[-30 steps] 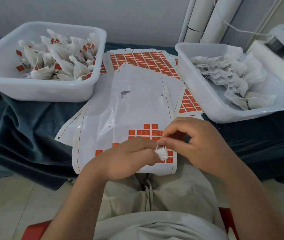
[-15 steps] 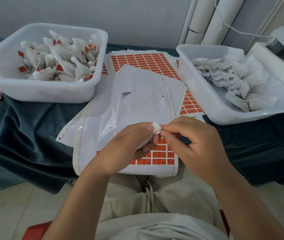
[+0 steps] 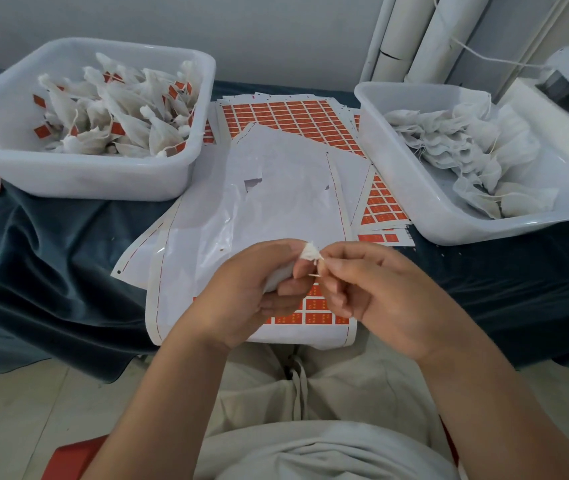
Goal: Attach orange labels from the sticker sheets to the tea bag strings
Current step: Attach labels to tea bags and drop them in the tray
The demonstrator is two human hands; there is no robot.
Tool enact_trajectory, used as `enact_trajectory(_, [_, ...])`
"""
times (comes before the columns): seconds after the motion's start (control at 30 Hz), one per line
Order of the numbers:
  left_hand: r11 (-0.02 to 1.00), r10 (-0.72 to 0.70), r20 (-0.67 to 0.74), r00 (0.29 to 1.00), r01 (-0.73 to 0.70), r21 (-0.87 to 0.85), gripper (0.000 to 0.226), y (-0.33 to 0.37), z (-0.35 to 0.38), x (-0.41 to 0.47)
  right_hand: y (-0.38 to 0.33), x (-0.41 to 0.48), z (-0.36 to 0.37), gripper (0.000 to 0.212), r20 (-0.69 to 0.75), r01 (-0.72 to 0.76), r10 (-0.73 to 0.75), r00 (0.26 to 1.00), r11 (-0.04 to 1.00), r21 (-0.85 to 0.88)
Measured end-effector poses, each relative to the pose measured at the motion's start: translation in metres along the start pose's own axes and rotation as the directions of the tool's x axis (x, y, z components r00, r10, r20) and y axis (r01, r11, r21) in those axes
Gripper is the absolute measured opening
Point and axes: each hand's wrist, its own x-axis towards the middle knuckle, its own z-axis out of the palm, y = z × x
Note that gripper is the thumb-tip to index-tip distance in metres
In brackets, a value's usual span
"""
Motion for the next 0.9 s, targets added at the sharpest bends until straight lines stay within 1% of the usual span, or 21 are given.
enact_trajectory(0.03, [0.999, -0.011, 0.035, 0.999, 0.012, -0.045, 0.032, -0.001, 0.000, 0.000, -0.001, 0.000, -0.001, 0.018, 0.010, -0.018, 0.018, 1.000, 0.999, 0.034])
enact_trajectory(0.07, [0.995, -0.023, 0.073, 0.997, 0.031, -0.100, 0.032, -0.003, 0.000, 0.001, 0.000, 0.000, -0.002, 0.018, -0.012, -0.017, 0.017, 1.000, 1.000, 0.010])
enact_trajectory(0.13, [0.973, -0.050, 0.143, 0.989, 0.080, -0.215, 0.033, -0.005, 0.001, 0.002, -0.001, -0.002, -0.004, 0.019, -0.119, 0.028, -0.051, 0.992, 0.983, -0.183])
enact_trajectory(0.17, [0.962, -0.056, 0.166, 0.985, 0.097, -0.254, 0.034, -0.005, 0.002, 0.003, -0.002, -0.004, -0.004, 0.020, -0.170, 0.054, -0.109, 0.979, 0.952, -0.302])
enact_trajectory(0.2, [0.954, -0.057, 0.179, 0.982, 0.107, -0.280, 0.033, -0.006, 0.002, 0.004, -0.003, -0.005, -0.003, 0.020, -0.194, 0.085, -0.177, 0.965, 0.910, -0.405])
enact_trajectory(0.3, [0.937, -0.049, 0.184, 0.982, 0.109, -0.331, 0.033, -0.006, 0.003, 0.005, -0.004, -0.008, 0.004, 0.015, -0.179, 0.193, -0.380, 0.908, 0.756, -0.625])
enact_trajectory(0.37, [0.929, -0.041, 0.181, 0.983, 0.104, -0.354, 0.034, -0.006, 0.002, 0.005, -0.001, -0.008, 0.008, 0.009, -0.178, 0.240, -0.528, 0.831, 0.628, -0.740])
enact_trajectory(0.43, [0.929, -0.038, 0.176, 0.984, 0.100, -0.356, 0.033, -0.006, 0.000, 0.006, 0.001, -0.007, 0.011, 0.005, -0.128, 0.247, -0.639, 0.758, 0.464, -0.851])
enact_trajectory(0.47, [0.934, -0.038, 0.167, 0.985, 0.095, -0.344, 0.034, -0.005, 0.000, 0.006, 0.002, -0.006, 0.011, 0.004, -0.084, 0.248, -0.669, 0.738, 0.384, -0.889])
enact_trajectory(0.5, [0.943, -0.040, 0.151, 0.988, 0.087, -0.320, 0.035, -0.005, 0.000, 0.006, 0.002, -0.006, 0.010, 0.005, -0.047, 0.250, -0.683, 0.729, 0.328, -0.911])
enact_trajectory(0.53, [0.955, -0.042, 0.127, 0.991, 0.078, -0.287, 0.036, -0.004, 0.000, 0.006, 0.002, -0.006, 0.008, 0.006, -0.025, 0.252, -0.686, 0.727, 0.302, -0.919])
enact_trajectory(0.67, [0.998, -0.038, -0.016, 0.999, 0.037, -0.053, 0.037, -0.002, 0.002, 0.004, -0.001, -0.009, 0.004, 0.008, -0.012, 0.263, -0.651, 0.759, 0.324, -0.909])
enact_trajectory(0.73, [0.998, -0.042, -0.065, 0.997, 0.044, 0.041, 0.037, -0.001, 0.004, 0.006, 0.000, -0.008, 0.004, 0.008, -0.009, 0.249, -0.649, 0.761, 0.305, -0.919])
enact_trajectory(0.83, [0.994, -0.055, -0.104, 0.993, 0.065, 0.094, 0.037, -0.001, 0.004, 0.007, 0.003, -0.006, 0.005, 0.008, -0.009, 0.230, -0.670, 0.742, 0.267, -0.936])
enact_trajectory(0.9, [0.973, 0.007, -0.118, 0.993, 0.021, 0.228, 0.038, -0.003, 0.004, 0.004, 0.005, -0.005, 0.005, 0.010, -0.016, 0.227, -0.703, 0.711, 0.250, -0.941])
